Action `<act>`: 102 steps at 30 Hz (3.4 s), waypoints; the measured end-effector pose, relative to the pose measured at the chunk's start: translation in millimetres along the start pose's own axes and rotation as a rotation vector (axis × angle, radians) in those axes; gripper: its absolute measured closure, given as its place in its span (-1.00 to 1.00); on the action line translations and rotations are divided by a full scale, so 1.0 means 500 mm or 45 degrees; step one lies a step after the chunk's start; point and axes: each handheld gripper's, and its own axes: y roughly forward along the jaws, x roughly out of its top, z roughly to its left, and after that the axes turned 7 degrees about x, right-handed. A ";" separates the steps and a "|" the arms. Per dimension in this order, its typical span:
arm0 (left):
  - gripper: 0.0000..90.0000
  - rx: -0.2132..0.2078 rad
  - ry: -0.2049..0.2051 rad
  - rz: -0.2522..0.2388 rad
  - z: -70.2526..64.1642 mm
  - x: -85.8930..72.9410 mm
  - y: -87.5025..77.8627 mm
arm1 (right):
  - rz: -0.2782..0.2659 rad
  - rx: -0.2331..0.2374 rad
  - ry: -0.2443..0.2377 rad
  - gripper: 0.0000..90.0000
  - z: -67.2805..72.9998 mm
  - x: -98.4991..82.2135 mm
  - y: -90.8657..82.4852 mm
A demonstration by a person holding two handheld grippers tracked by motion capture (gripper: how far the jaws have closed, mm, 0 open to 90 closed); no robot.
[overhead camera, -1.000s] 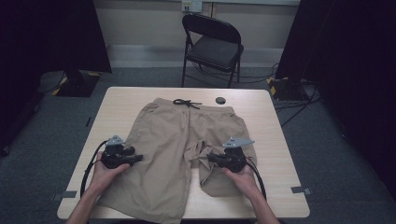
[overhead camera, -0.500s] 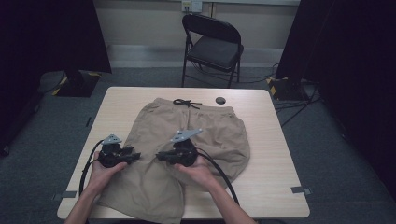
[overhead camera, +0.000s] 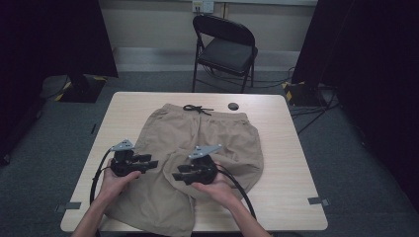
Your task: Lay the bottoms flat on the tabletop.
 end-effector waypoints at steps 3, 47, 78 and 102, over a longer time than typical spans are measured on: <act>0.12 -0.029 0.034 0.026 -0.020 0.004 0.017 | -0.014 -0.051 0.026 0.39 0.003 -0.035 -0.066; 0.97 -0.061 0.001 0.056 -0.028 0.007 0.067 | -0.189 -0.326 0.167 1.00 -0.098 -0.128 -0.263; 0.95 -0.035 -0.030 0.108 -0.007 -0.005 0.079 | -0.078 -0.356 0.268 0.38 -0.159 -0.123 -0.167; 0.94 -0.055 -0.032 0.093 -0.009 -0.005 0.071 | -0.075 -0.376 0.313 0.91 -0.178 -0.146 -0.161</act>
